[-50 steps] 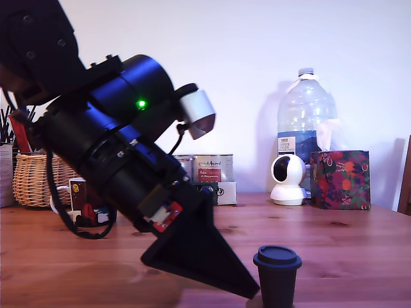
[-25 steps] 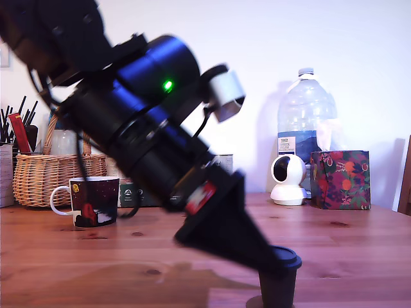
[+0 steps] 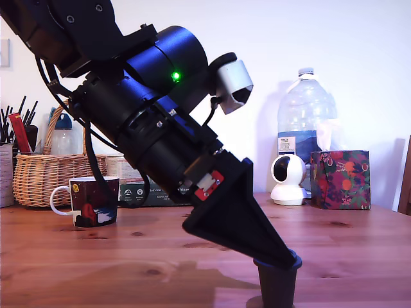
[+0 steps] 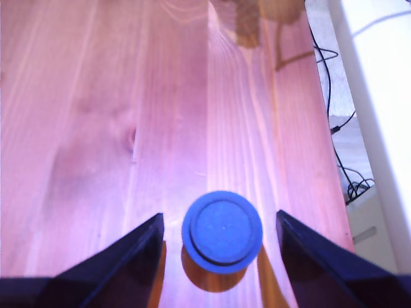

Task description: Pick up the coffee capsules from the table one by one and drop them inside the nearest coffee cup

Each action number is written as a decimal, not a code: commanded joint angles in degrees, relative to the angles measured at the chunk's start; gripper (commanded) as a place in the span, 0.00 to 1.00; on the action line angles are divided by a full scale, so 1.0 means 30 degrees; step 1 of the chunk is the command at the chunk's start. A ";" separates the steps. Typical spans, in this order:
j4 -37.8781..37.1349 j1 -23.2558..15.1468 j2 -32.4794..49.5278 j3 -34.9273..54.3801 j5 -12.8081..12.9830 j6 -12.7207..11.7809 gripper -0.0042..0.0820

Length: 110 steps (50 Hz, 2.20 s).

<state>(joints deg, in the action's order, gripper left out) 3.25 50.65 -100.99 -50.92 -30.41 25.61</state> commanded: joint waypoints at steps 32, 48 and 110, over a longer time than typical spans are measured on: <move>0.1945 0.0554 -0.2229 -0.2047 0.0437 0.0117 0.63; 0.1974 0.0678 -0.2229 -0.2113 0.0437 0.0117 0.62; 0.5537 -0.1763 0.2098 -0.2135 0.2484 -0.0051 0.32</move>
<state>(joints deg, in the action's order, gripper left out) 19.31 46.15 -95.66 -57.32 -23.44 25.69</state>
